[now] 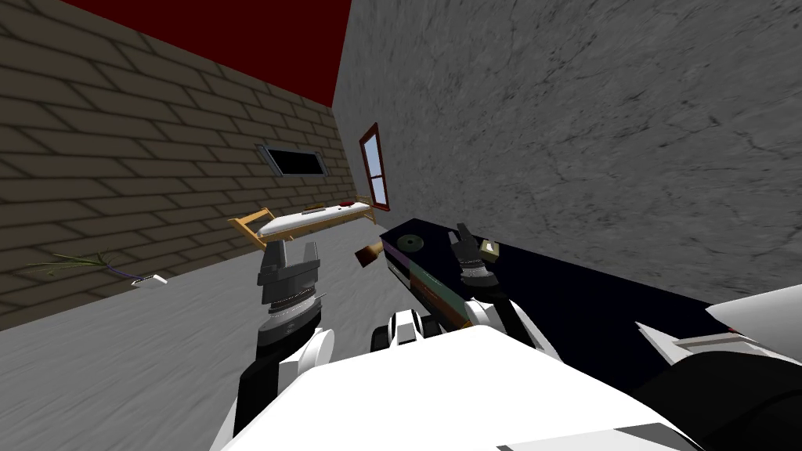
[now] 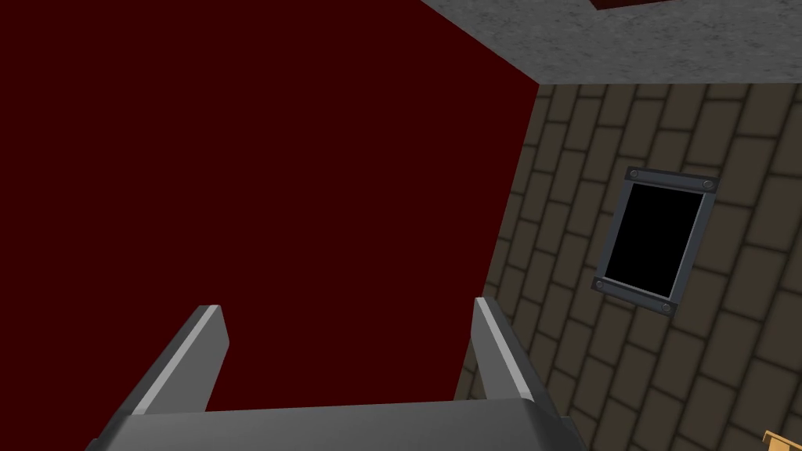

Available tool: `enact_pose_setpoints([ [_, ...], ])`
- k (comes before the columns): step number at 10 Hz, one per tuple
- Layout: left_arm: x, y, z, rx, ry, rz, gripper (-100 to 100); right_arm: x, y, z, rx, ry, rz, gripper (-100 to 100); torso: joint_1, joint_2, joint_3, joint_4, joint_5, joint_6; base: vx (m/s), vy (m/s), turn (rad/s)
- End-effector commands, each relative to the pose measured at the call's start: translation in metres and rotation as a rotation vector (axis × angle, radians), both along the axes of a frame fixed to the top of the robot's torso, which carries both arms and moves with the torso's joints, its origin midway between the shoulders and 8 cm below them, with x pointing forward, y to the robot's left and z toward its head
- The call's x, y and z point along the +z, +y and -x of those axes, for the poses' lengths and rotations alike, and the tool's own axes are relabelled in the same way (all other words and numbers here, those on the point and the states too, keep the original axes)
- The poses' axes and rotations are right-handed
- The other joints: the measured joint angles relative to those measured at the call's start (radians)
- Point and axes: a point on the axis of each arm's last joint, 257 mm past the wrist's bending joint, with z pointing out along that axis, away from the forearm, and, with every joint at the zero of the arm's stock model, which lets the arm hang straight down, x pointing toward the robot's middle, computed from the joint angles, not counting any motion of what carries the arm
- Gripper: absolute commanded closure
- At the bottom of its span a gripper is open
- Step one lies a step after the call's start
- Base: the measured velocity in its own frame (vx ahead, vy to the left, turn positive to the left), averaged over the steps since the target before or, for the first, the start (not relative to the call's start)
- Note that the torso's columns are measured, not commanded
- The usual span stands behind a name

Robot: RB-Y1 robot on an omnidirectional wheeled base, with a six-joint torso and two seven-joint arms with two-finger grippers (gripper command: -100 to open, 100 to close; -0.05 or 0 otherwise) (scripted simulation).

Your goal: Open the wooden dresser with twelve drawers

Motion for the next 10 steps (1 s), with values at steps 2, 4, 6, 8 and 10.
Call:
enact_pose_setpoints([
  [2, 0.0, 0.0, 0.0, 0.0, 0.0, 0.0, 0, -0.049, 0.009, -0.031, -0.011, 0.147, 0.081, -100, -0.005, 0.002, -0.001, 0.001, -0.002, 0.0, 0.017, 0.098, -0.012],
  [4, 0.0, 0.0, 0.0, 0.0, 0.0, 0.0, 0, -0.08, 0.01, -0.043, -0.025, 0.237, 0.115, -100, -0.006, 0.001, -0.001, 0.001, -0.002, 0.0, 0.022, 0.087, -0.005],
  [6, 0.0, 0.0, 0.0, 0.0, 0.0, 0.0, 0, -0.114, 0.01, -0.053, -0.04, 0.328, 0.153, -100, -0.005, 0.001, -0.001, 0.001, -0.001, 0.0, 0.022, 0.087, -0.007],
  [8, 0.0, 0.0, 0.0, 0.0, 0.0, 0.0, 0, -0.148, 0.009, -0.061, -0.057, 0.417, 0.198, -100, -0.002, 0.0, -0.001, 0.001, -0.001, 0.0, 0.046, 0.118, -0.01],
  [10, 0.0, 0.0, 0.0, 0.0, 0.0, 0.0, 0, -0.178, 0.008, -0.067, -0.073, 0.499, 0.233, -100, -0.007, 0.003, 0.0, 0.002, -0.002, 0.0, 0.017, 0.068, 0.001],
])
